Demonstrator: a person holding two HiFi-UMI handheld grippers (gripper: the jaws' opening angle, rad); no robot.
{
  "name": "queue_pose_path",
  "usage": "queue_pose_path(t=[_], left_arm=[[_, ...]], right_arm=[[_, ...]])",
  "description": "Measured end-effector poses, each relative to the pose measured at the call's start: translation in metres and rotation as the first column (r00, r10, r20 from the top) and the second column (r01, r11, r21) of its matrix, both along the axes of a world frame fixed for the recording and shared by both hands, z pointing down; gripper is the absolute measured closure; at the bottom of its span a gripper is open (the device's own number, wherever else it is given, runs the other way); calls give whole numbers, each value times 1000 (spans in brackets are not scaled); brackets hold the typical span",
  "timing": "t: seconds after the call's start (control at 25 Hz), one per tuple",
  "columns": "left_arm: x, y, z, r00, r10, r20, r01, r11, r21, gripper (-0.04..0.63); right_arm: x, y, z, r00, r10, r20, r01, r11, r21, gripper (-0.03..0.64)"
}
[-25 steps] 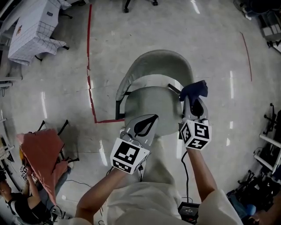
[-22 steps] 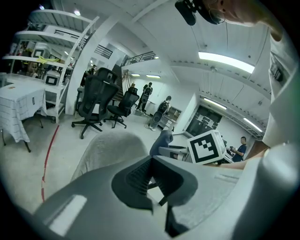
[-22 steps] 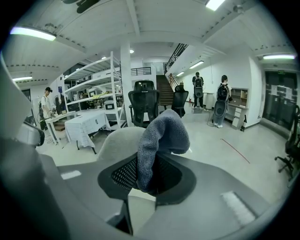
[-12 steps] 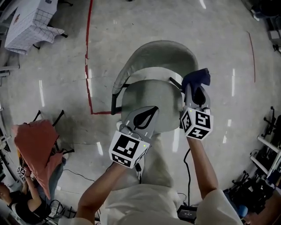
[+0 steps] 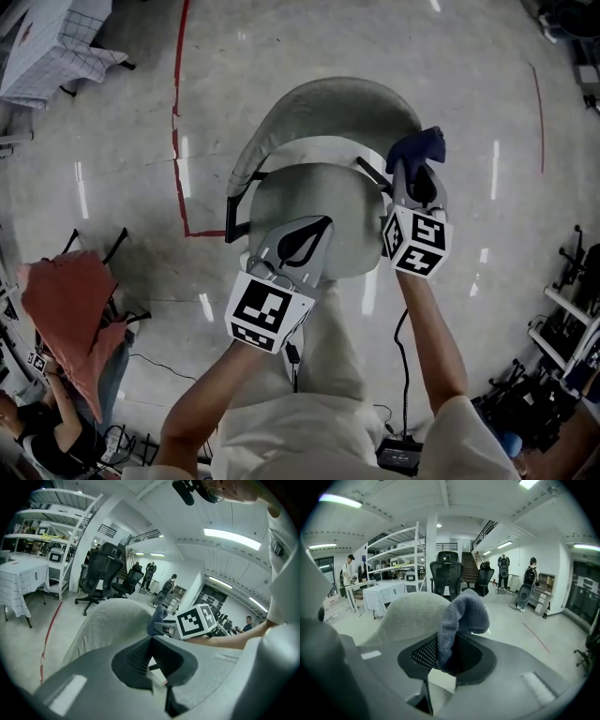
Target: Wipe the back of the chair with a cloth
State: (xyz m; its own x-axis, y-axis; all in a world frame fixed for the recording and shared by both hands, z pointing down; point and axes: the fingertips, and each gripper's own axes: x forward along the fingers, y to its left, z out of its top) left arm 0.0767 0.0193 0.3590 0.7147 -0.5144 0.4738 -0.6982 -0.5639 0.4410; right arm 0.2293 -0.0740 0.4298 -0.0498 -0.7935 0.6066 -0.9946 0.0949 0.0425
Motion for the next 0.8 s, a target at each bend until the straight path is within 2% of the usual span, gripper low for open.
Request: queue_pose_path(t=[0.44, 0.8], left_arm=[[3, -6, 8, 1000, 13, 11, -14, 1000, 4, 595], [-3, -18, 9, 1000, -19, -4, 19, 1000, 0, 595]], right_arm=[[2, -22, 14, 1000, 3, 5, -3, 1000, 4, 508], [-8, -40, 16, 1000, -4, 20, 4, 1000, 19, 508]])
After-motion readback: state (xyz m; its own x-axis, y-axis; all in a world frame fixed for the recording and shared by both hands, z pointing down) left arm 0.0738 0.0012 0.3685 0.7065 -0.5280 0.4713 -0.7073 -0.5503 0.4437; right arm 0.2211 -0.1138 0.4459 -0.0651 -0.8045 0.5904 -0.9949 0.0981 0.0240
